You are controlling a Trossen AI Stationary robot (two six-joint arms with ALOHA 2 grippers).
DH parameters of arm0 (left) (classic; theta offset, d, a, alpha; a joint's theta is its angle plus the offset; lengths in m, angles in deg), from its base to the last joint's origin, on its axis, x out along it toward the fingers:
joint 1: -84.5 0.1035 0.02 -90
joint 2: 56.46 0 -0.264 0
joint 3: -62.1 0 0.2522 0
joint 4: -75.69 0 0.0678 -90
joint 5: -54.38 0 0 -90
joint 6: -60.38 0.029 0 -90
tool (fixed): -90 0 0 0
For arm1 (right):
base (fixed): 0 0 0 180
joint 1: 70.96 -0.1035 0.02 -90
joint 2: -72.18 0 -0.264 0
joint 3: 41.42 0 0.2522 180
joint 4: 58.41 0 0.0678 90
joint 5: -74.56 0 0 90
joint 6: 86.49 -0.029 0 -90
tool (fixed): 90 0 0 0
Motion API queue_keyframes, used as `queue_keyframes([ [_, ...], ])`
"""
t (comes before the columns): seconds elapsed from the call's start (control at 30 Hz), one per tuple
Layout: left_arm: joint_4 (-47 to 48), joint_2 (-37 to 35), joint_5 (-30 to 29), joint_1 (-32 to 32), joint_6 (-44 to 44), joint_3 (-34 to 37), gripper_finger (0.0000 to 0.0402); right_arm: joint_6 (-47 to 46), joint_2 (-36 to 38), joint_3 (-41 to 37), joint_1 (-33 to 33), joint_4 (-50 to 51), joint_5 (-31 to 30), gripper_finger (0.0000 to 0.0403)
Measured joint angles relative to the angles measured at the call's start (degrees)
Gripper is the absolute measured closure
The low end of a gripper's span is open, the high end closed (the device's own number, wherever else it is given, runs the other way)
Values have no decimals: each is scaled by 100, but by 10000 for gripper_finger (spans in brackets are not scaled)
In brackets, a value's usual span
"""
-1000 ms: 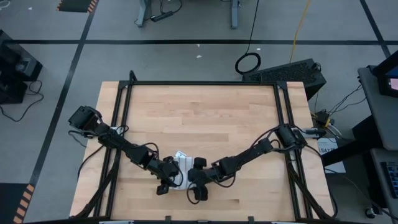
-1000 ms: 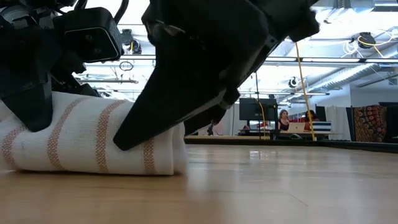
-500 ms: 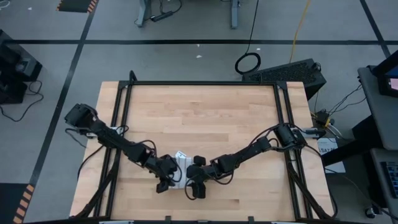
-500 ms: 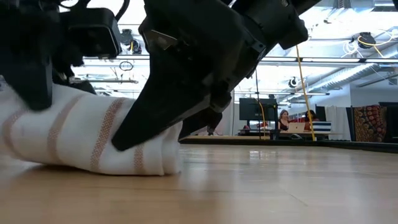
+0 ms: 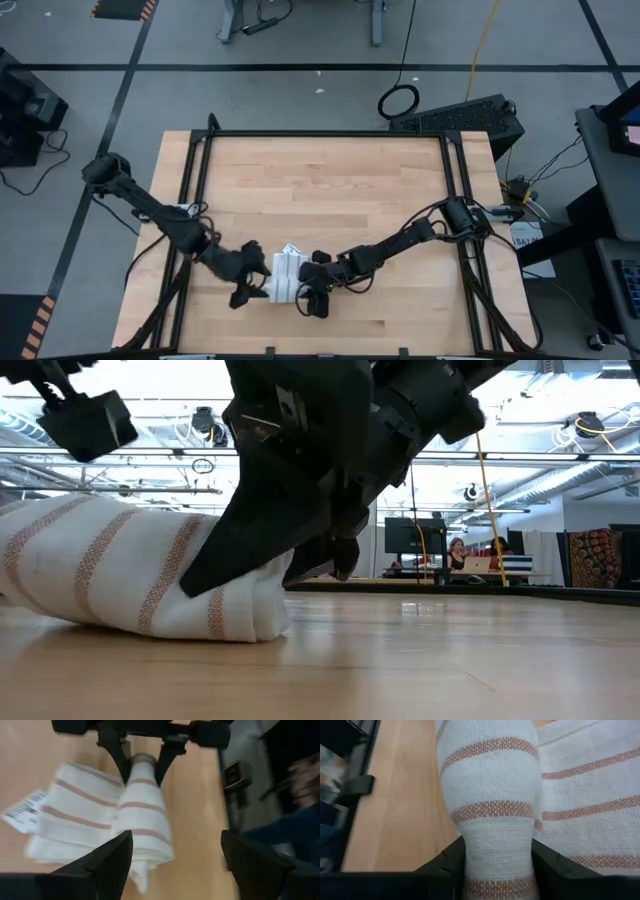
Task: Roll towel into tight, uniform cylinder
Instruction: Roll the white brown kitchen towel
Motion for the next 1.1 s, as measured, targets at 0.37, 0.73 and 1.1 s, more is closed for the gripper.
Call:
queue_keyframes([
  [0.37,-860,888,-1597,-864,712,0,95,-440,-11,-7,612,1,1889,273],
  [0.73,-1167,1050,-2151,-735,1407,-4,95,-816,-26,-20,1375,55,3582,273],
  [1.1,-1179,1470,-2234,-197,2050,-7,95,-1496,-26,-20,1692,18,4336,273],
])
